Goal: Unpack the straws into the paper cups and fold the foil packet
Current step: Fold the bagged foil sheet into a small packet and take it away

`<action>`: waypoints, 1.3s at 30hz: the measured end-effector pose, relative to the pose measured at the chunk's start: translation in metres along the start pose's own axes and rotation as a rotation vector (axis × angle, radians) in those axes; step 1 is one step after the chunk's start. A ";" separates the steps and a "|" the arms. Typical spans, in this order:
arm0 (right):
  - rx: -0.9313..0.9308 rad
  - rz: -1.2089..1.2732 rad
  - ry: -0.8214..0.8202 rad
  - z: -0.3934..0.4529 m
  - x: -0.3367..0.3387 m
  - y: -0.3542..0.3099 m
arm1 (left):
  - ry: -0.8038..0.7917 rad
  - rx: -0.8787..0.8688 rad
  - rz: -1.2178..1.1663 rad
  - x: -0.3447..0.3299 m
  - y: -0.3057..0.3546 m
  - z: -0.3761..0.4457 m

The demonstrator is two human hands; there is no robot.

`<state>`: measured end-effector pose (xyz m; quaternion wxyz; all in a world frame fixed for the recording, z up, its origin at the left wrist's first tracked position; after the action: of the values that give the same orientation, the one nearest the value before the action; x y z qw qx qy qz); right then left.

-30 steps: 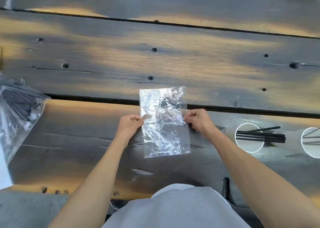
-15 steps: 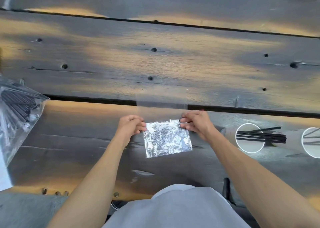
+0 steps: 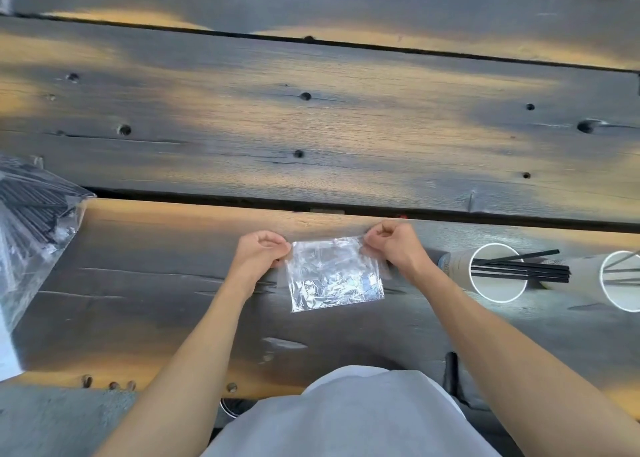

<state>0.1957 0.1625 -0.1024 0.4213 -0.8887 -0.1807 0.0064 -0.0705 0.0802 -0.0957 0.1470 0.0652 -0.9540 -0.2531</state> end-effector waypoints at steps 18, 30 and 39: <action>0.239 -0.806 0.028 -0.015 -0.008 0.005 | 0.239 -0.311 0.323 -0.031 -0.015 -0.015; 0.346 -0.970 -0.020 -0.018 -0.037 -0.006 | 0.316 -0.336 0.471 -0.038 -0.014 -0.013; 0.274 -0.870 -0.104 -0.006 -0.076 -0.009 | 0.371 -0.355 0.548 -0.050 0.000 -0.018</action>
<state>0.1227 0.1386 -0.1024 0.4889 -0.6648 -0.5554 -0.1026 -0.0179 0.0815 -0.0935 0.3886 -0.1741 -0.8344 -0.3499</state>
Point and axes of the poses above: each hand's wrist, its own z-axis towards the middle knuckle, its own x-axis out of the back of the hand, y = z × x, the point moved 2 cm from there along z, towards the middle knuckle, and after that the axes turned 7 degrees about x, right-handed, at the moved point
